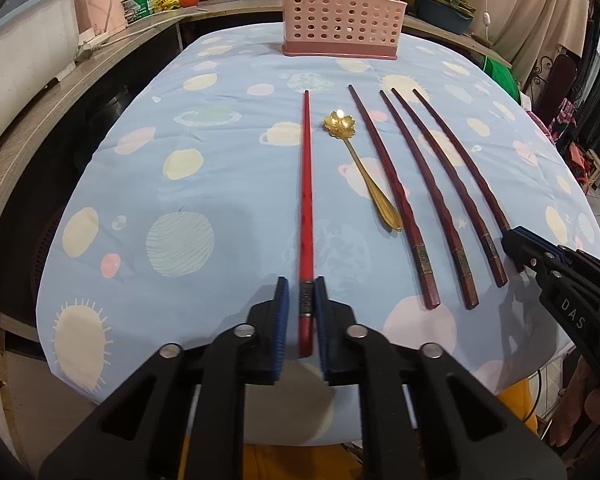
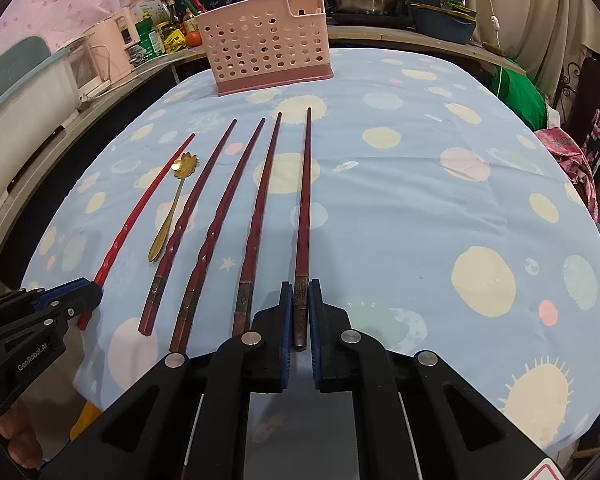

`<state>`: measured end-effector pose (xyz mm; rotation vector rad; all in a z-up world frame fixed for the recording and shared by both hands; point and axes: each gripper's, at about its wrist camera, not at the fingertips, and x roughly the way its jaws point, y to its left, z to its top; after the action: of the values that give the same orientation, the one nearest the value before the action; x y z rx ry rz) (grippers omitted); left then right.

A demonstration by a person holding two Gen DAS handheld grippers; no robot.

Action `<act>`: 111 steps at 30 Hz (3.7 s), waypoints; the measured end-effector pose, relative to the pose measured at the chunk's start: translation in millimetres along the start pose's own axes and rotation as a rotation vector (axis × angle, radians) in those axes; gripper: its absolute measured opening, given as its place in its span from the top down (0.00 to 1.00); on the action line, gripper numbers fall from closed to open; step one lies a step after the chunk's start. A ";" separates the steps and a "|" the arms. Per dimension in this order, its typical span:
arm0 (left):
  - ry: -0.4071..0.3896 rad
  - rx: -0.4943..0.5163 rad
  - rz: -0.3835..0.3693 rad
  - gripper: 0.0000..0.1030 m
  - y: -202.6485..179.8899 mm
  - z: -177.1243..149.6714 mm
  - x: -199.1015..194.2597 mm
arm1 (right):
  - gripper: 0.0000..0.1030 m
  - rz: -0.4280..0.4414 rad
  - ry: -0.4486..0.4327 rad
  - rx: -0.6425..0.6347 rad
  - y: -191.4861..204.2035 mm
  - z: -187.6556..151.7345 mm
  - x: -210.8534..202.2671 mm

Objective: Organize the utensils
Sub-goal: 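Close the left tool on a red chopstick while the right tool grasps a dark-red chopstick, then lift both chopsticks with both tools and drop them into the pink caddy, then move both open tools back to the utensils on the tablecloth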

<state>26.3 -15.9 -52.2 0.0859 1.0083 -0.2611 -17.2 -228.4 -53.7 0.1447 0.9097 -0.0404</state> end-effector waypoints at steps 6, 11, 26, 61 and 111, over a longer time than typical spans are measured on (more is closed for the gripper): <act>0.034 -0.007 -0.018 0.93 1.2 2.9 0.2 | 0.93 0.006 0.016 0.003 -1.2 1.1 -0.7; 0.051 -0.014 -0.025 0.93 1.1 5.2 0.2 | 0.93 0.014 0.033 0.008 -2.8 2.6 -1.1; 0.026 -0.058 -0.062 0.93 14.8 32.7 -24.6 | 0.93 0.026 0.004 0.025 -6.1 25.8 -25.9; -0.334 -0.135 -0.099 0.93 42.4 215.8 -114.8 | 0.93 0.136 -0.327 0.104 -30.9 206.8 -100.2; -0.477 -0.129 -0.055 0.67 36.2 393.3 -51.5 | 0.88 0.098 -0.445 0.134 -14.0 384.4 -9.1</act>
<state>333.8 -46.9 199.2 -0.1176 0.5512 -0.2507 277.0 -297.1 184.5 0.2917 0.4542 -0.0403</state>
